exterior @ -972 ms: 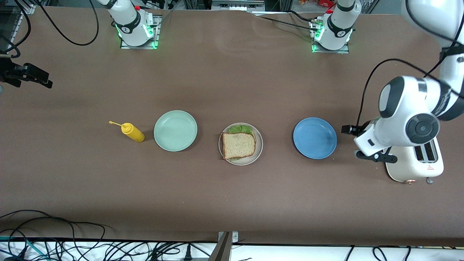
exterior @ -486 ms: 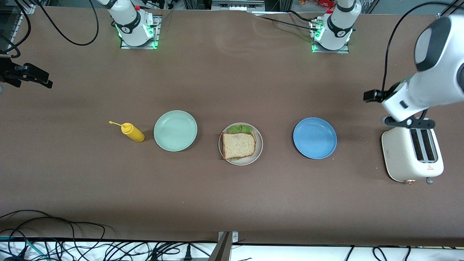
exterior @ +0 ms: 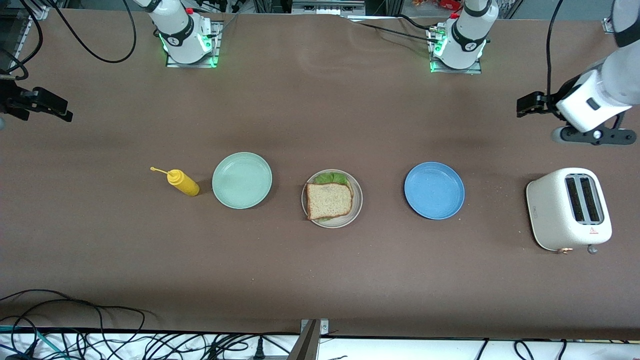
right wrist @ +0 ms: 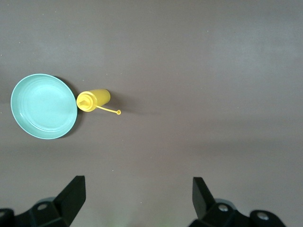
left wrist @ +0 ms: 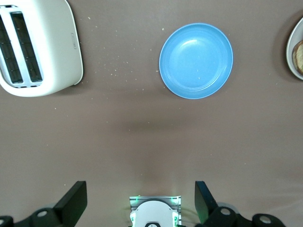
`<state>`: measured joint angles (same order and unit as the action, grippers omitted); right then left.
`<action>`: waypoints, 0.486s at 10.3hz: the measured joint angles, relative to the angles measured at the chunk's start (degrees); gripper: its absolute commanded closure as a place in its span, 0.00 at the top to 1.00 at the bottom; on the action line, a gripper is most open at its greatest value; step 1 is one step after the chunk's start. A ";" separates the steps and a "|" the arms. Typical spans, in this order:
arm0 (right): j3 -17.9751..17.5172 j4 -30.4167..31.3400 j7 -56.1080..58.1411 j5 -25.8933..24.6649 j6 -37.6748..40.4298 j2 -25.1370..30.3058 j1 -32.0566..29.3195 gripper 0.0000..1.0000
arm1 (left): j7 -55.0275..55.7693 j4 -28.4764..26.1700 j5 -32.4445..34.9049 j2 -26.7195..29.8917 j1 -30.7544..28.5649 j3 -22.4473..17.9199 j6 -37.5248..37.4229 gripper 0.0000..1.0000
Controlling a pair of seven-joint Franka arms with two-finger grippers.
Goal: Make sandwich on beige plate with both arms
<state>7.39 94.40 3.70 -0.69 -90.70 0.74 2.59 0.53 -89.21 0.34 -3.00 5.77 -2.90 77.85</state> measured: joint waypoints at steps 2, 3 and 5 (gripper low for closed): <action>0.02 0.00 0.00 0.00 0.00 0.00 0.00 1.00 | 0.00 0.72 -0.17 2.04 0.22 -0.17 -0.07 1.00; 0.02 0.00 0.00 0.00 0.00 0.00 -0.01 1.00 | 0.01 0.82 -0.17 3.07 0.48 -0.17 -0.23 1.00; 0.02 0.00 0.00 0.00 0.00 0.00 0.00 1.00 | 0.01 0.82 -0.17 4.26 0.67 -0.17 -0.40 1.00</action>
<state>7.41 94.41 3.70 -0.69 -90.69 0.73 2.59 0.54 -88.40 0.17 1.26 6.44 -3.07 77.45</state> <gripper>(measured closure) 0.000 0.000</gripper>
